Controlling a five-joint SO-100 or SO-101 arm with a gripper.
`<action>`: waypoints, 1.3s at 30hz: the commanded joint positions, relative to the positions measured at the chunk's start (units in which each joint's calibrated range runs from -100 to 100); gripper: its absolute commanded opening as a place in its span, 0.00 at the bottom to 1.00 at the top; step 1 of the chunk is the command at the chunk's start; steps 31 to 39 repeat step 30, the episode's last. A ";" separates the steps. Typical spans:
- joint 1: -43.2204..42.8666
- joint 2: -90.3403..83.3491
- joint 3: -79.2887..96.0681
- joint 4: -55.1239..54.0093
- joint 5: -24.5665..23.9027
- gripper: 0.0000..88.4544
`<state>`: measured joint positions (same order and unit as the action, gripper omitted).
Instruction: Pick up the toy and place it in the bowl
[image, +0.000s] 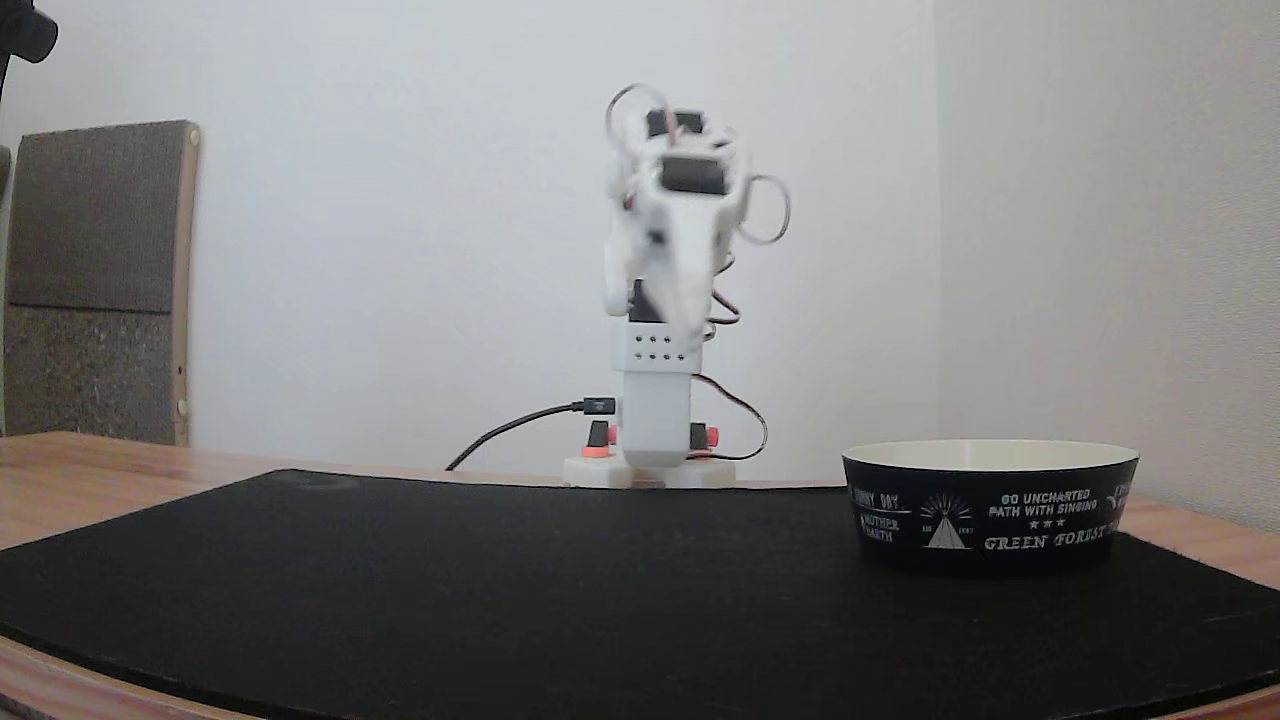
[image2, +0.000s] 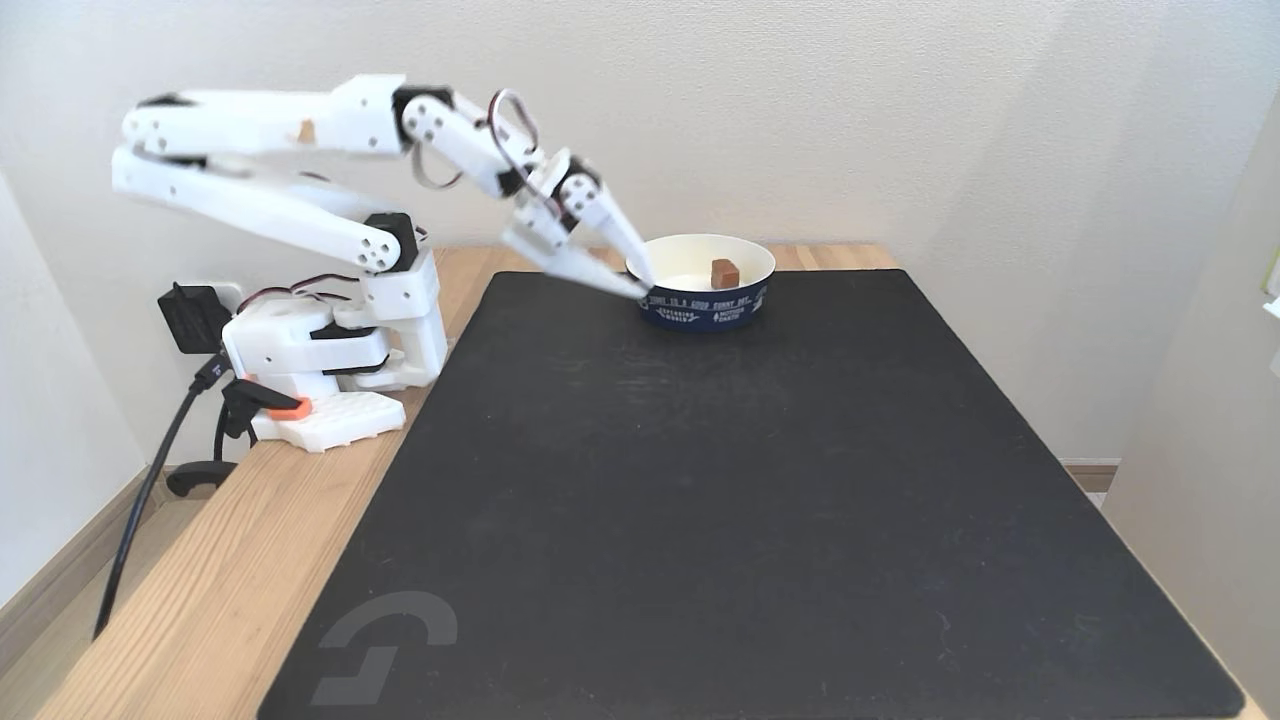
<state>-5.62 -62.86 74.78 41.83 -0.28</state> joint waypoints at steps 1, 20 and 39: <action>0.89 -21.80 16.03 5.25 -0.24 0.02; 0.98 -36.39 24.32 11.94 0.02 0.03; 0.98 -36.39 24.32 11.94 0.07 0.03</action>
